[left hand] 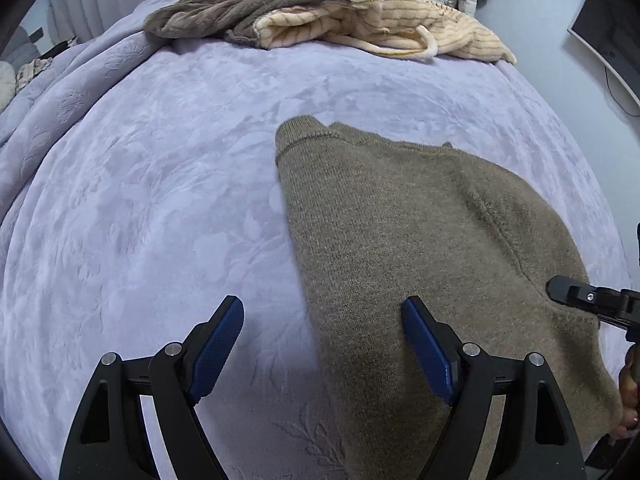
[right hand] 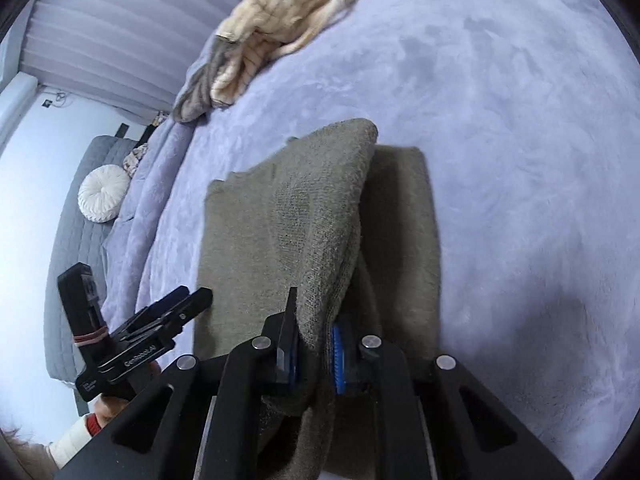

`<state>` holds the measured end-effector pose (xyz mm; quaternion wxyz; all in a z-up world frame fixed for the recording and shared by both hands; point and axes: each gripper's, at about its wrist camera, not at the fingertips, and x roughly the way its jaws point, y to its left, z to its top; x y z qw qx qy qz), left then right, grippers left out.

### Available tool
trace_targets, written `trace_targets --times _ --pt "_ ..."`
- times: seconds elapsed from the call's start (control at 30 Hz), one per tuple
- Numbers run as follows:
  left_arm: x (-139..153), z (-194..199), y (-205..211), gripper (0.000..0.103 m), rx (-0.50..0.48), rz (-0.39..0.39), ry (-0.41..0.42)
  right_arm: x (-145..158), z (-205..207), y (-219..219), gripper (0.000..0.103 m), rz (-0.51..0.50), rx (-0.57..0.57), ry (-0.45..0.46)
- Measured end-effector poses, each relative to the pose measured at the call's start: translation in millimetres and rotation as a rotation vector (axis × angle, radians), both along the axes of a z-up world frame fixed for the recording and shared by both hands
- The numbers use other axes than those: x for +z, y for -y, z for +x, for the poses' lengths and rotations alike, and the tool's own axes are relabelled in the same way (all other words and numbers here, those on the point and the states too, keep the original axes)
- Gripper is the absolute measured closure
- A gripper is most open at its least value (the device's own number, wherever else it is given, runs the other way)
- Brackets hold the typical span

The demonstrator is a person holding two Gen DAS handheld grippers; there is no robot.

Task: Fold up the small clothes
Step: 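Straighten the folded sweater edge with the right gripper while the left gripper withdraws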

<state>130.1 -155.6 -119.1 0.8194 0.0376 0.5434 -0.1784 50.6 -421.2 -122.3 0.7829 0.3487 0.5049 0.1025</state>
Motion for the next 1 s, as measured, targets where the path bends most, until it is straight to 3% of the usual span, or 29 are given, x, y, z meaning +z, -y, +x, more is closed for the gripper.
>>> trace_targets --times 0.13,0.2,0.37,0.5,0.7,0.87,1.0 --pt "-7 1 0 0.020 0.006 -0.013 -0.027 -38 0 12 0.088 0.046 -0.044 -0.046" --pt "-1 0 -4 0.020 0.006 -0.012 -0.028 -38 -2 19 0.079 0.034 -0.083 -0.064" --pt "13 -11 -18 0.020 -0.013 0.015 -0.020 -10 -19 25 0.077 -0.070 -0.084 -0.083" --pt "20 -25 -26 0.020 -0.031 0.016 -0.031 24 -45 18 0.077 -0.080 -0.053 -0.025" --pt "25 -53 -17 0.020 -0.086 -0.016 -0.063 55 -51 -36 0.077 -0.081 0.115 0.041" --pt "0 -75 -9 0.020 -0.091 0.015 -0.124 32 -53 -61 0.079 -0.227 0.197 -0.036" --pt "-23 -89 -19 0.020 -0.065 -0.010 -0.191 -6 -62 -46 0.099 -0.319 0.169 -0.139"
